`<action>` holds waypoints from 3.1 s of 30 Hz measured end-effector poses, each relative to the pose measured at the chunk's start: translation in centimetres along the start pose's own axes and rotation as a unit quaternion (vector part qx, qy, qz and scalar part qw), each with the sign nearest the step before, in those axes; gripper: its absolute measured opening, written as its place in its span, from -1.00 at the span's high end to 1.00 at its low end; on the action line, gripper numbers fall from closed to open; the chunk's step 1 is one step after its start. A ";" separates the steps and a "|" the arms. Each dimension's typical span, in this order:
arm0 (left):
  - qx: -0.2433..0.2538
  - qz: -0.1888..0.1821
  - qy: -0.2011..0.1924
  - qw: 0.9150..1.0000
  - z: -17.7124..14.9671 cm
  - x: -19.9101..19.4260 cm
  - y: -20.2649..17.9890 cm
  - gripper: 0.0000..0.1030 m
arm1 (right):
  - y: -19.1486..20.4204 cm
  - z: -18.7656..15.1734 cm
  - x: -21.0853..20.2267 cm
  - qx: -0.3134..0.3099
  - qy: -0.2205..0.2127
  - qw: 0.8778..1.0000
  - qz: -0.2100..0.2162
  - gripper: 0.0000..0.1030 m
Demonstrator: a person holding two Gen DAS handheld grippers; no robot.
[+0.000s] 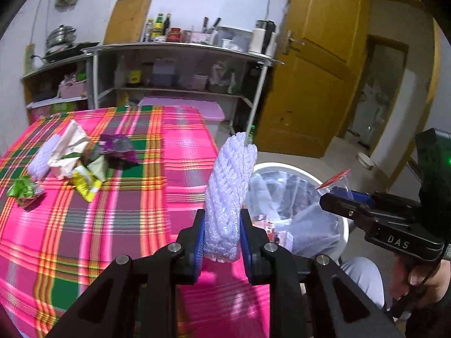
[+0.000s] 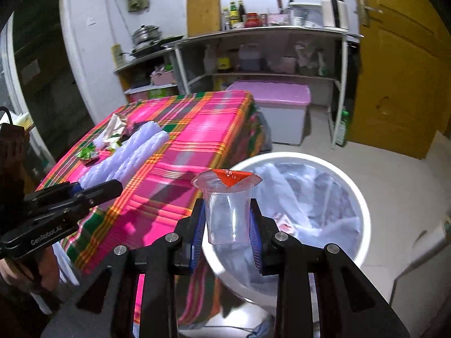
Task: Collect trash
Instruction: 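Carry the foam net and cup over the bin and release both, then move both tools back over the table toward the snack bags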
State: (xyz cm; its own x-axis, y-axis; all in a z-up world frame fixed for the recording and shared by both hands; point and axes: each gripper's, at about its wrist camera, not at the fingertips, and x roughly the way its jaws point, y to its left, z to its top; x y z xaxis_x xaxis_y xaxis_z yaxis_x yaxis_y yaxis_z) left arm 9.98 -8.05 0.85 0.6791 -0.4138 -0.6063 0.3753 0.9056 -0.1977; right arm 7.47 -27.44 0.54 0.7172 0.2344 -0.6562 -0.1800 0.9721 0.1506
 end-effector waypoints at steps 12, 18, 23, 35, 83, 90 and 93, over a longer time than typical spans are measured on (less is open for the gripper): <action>0.041 -0.040 0.025 0.998 0.4 3.8 -4.7 0.55 | -4.2 -1.6 0.3 0.047 0.018 0.998 -0.038 0.40; 0.058 -0.055 0.050 0.996 0.1 6.5 -6.7 0.55 | -6.4 -2.8 1.2 0.065 0.036 0.996 -0.047 0.40; 0.062 -0.064 0.071 0.993 -0.2 8.3 -7.8 0.53 | -7.1 -3.4 1.8 0.071 0.049 0.995 -0.054 0.39; 0.046 -0.080 0.082 0.992 -0.4 9.1 -7.3 0.28 | -7.3 -3.4 1.5 0.074 0.041 0.995 -0.061 -0.01; -0.064 0.096 -0.020 0.993 -2.1 -4.6 8.3 0.29 | 8.8 0.9 3.4 -0.076 0.026 0.993 0.085 -0.01; -0.094 0.133 -0.035 0.986 -1.4 -6.0 12.8 0.28 | 12.1 2.9 5.0 -0.109 0.033 0.989 0.096 -0.01; -0.107 0.153 -0.039 0.982 -1.2 -6.4 15.0 0.26 | 13.5 3.7 6.0 -0.121 0.034 0.987 0.102 -0.01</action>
State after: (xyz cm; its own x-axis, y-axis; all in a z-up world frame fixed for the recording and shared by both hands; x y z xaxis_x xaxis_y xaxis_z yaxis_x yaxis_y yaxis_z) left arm 10.48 8.31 0.84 0.7883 -0.1180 -0.6038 0.0115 0.9841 -0.1772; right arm 11.79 -12.92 1.36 0.6036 0.4153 -0.6806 -0.4768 0.8722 0.1093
